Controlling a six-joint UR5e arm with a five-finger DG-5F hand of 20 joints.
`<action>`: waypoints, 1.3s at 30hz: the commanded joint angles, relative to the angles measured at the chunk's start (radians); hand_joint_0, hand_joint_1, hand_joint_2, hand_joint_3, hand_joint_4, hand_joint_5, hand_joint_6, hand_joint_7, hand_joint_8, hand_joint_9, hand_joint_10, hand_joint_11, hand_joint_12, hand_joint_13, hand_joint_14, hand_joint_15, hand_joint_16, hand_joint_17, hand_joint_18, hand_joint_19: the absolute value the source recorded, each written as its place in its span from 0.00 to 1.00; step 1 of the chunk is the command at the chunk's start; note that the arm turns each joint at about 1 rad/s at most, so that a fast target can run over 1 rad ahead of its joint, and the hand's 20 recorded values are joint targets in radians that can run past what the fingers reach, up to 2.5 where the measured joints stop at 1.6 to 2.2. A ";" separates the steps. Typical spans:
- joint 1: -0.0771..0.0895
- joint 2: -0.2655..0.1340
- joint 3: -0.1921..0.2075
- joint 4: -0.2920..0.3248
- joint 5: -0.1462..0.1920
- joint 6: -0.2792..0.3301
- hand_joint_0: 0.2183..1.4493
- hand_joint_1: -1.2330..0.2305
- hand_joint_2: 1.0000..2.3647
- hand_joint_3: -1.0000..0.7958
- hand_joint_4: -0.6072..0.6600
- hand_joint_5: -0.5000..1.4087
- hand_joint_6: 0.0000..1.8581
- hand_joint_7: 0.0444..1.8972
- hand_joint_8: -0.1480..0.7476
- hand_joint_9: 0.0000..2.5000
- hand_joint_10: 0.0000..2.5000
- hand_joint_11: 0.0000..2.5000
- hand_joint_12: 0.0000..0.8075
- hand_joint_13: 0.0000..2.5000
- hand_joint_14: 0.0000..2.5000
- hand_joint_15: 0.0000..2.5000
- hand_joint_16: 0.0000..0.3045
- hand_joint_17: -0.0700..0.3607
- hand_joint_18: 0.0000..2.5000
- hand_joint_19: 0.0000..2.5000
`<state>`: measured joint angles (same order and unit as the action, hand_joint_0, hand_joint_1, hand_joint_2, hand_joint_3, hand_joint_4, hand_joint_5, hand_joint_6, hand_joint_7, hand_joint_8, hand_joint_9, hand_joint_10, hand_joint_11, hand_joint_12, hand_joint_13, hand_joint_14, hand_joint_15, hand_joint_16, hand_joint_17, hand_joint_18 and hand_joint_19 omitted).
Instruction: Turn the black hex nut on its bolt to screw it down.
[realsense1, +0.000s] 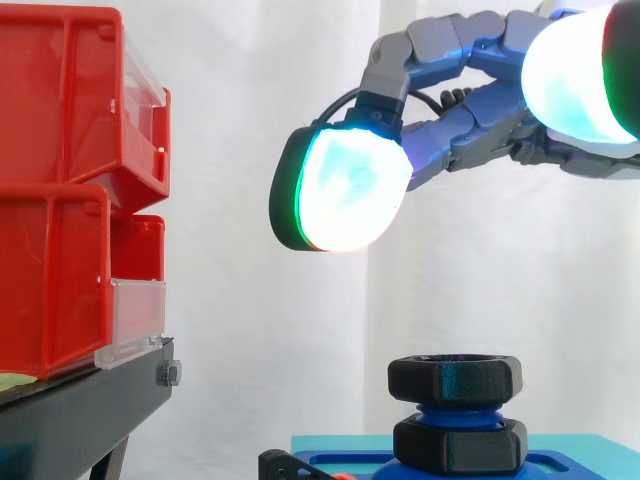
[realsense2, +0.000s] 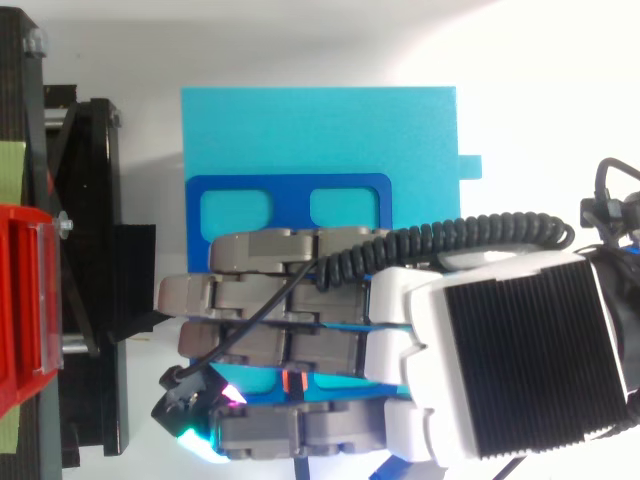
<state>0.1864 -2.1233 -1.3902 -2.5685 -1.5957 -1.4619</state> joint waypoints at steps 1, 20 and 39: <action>0.002 -0.004 -0.001 0.007 -0.001 -0.032 0.23 0.71 0.00 0.28 0.57 0.23 0.27 0.53 0.42 0.26 0.00 0.00 0.43 0.16 0.00 0.01 0.17 0.43 0.13 0.08; 0.001 -0.064 0.000 0.085 -0.009 -0.054 0.24 0.71 0.00 0.28 0.63 0.23 0.27 0.59 0.46 0.26 0.00 0.00 0.44 0.16 0.00 0.01 0.17 0.43 0.13 0.07; -0.033 -0.066 -0.001 0.079 -0.213 -0.190 0.24 0.70 0.00 0.28 0.65 0.23 0.27 0.59 0.46 0.26 0.00 0.00 0.44 0.17 0.00 0.01 0.17 0.44 0.13 0.07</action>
<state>0.1591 -2.1886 -1.3902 -2.4890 -1.7686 -1.6204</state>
